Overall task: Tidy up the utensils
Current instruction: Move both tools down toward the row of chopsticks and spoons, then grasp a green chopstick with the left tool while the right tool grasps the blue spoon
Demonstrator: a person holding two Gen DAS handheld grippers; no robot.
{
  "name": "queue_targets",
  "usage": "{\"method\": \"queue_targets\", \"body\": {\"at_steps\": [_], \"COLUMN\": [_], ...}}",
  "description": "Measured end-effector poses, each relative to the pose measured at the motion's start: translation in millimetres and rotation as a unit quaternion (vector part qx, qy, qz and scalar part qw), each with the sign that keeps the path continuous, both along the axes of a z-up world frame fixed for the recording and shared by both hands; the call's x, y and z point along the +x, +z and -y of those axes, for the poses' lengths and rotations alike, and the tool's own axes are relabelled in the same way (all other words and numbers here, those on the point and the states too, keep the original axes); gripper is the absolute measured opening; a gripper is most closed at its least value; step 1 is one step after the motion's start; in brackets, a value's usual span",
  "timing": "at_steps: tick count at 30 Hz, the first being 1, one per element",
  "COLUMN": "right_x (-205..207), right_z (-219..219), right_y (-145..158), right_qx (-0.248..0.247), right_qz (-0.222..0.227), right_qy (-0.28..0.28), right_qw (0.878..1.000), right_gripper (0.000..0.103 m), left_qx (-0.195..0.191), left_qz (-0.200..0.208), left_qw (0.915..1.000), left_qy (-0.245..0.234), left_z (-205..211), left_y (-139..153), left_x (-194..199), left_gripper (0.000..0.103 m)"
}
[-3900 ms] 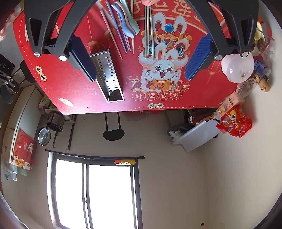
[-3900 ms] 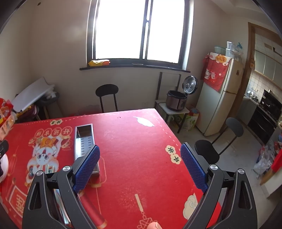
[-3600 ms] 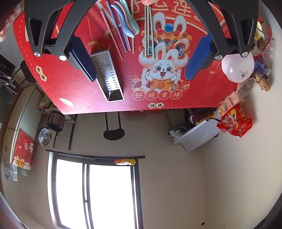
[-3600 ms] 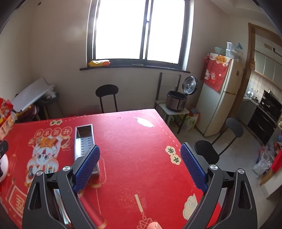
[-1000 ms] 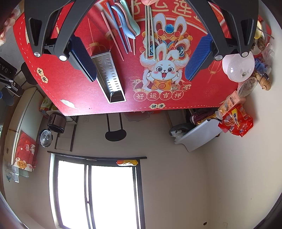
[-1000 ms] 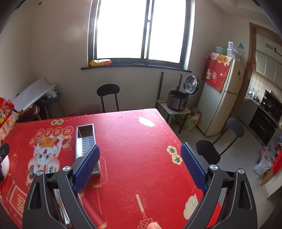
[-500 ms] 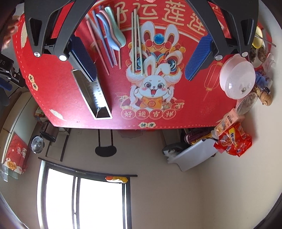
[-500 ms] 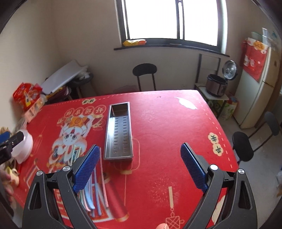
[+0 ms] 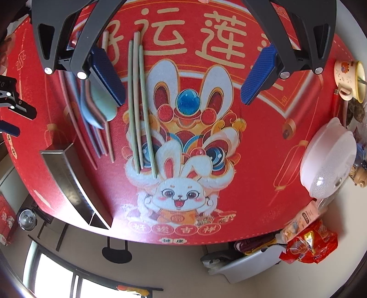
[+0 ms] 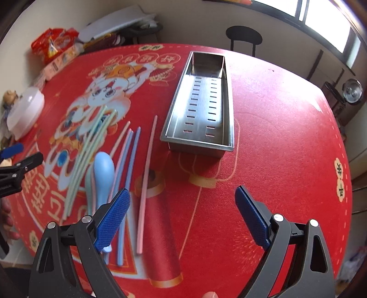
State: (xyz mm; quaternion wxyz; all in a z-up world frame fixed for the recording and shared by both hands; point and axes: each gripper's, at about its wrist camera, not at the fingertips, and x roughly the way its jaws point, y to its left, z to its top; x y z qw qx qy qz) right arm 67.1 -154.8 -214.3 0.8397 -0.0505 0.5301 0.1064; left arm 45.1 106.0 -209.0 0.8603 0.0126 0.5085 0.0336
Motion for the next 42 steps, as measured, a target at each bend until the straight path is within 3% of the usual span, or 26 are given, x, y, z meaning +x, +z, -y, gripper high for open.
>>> {"method": "queue_targets", "body": {"at_steps": [5, 9, 13, 21, 24, 31, 35, 42], "right_x": [9, 12, 10, 14, 15, 16, 15, 14], "right_z": [-2, 1, 0, 7, 8, 8, 8, -2], "right_y": [-22, -30, -32, -31, -33, -38, -39, -38], "right_qx": [-0.001, 0.033, 0.047, 0.050, 0.053, 0.060, 0.063, 0.075], "right_qz": [-0.031, -0.060, -0.061, -0.055, -0.055, -0.062, -0.063, -0.066], "right_qy": [-0.009, -0.009, -0.014, -0.028, -0.030, -0.032, -0.028, 0.000], "right_qw": [0.999, 0.998, 0.997, 0.997, 0.997, 0.996, 0.996, 0.995], "right_gripper": [0.090, 0.090, 0.090, 0.090, 0.090, 0.090, 0.090, 0.089], "left_qx": [-0.009, -0.025, -0.014, 0.003, -0.023, -0.020, -0.019, -0.021], "left_qz": [-0.039, -0.047, -0.053, -0.068, -0.066, -0.054, -0.043, -0.063], "left_qw": [0.9992, 0.9986, 0.9985, 0.9975, 0.9975, 0.9983, 0.9989, 0.9977], "left_qy": [0.000, -0.005, -0.004, -0.019, -0.007, -0.004, -0.005, -0.011], "left_z": [-5, -7, -5, 5, 0, 0, 1, -1], "left_y": [-36, -49, -57, -70, -72, -72, -73, -71], "left_x": [20, 33, 45, 65, 68, 67, 63, 69], "left_gripper": [0.098, 0.098, 0.098, 0.098, 0.098, 0.098, 0.098, 0.098]}}
